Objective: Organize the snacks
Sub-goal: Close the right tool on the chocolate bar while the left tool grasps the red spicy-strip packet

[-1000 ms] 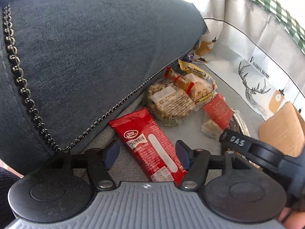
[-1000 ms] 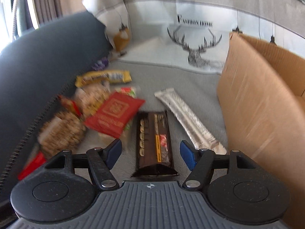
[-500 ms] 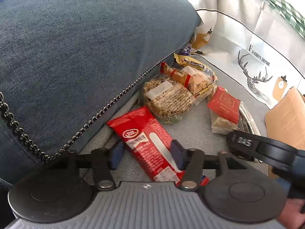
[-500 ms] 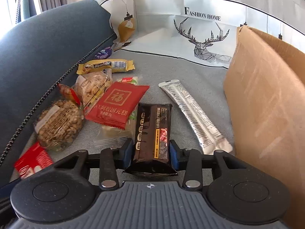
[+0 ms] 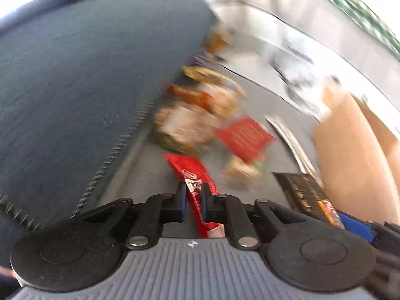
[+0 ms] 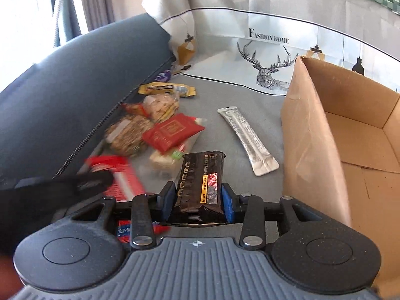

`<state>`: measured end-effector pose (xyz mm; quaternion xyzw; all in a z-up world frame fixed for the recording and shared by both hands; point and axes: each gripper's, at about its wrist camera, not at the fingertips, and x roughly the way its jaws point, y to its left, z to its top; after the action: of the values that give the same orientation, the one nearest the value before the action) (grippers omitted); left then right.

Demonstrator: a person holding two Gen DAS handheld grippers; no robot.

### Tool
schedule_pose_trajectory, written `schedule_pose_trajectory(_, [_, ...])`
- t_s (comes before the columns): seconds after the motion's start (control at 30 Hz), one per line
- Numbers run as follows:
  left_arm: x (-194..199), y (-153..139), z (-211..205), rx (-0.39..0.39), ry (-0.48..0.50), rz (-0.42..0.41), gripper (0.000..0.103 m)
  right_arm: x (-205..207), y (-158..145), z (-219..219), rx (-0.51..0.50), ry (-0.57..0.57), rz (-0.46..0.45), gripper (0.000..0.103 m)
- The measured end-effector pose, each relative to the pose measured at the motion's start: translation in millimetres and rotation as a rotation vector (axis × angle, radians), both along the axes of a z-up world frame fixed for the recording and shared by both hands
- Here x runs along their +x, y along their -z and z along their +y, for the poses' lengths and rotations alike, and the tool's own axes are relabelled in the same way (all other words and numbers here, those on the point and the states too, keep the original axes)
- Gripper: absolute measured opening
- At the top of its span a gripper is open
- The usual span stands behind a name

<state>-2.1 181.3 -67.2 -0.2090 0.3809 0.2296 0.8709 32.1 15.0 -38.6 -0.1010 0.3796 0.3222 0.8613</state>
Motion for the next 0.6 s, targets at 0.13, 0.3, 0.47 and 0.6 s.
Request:
schedule_pose_trajectory(0.13, [15, -15, -6, -0.011, 0.231, 0.085, 0.009, -23, -3, -16, 0.003, -0.025, 0.013, 0.041])
schedule_pose_trajectory(0.3, [27, -29, -18, 0.102, 0.446, 0.200, 0.008, -43, 8, -23, -0.027, -0.050, 0.045, 0.041])
schedule_pose_trajectory(0.47, [27, -8, 3, 0.079, 0.389, 0.278, 0.008, -46, 18, -15, -0.077, -0.079, 0.008, 0.041])
schedule_pose_trajectory(0.6, [25, -1, 18, 0.055, 0.298, 0.251, 0.022, -39, 25, -11, -0.084, -0.077, 0.035, 0.041])
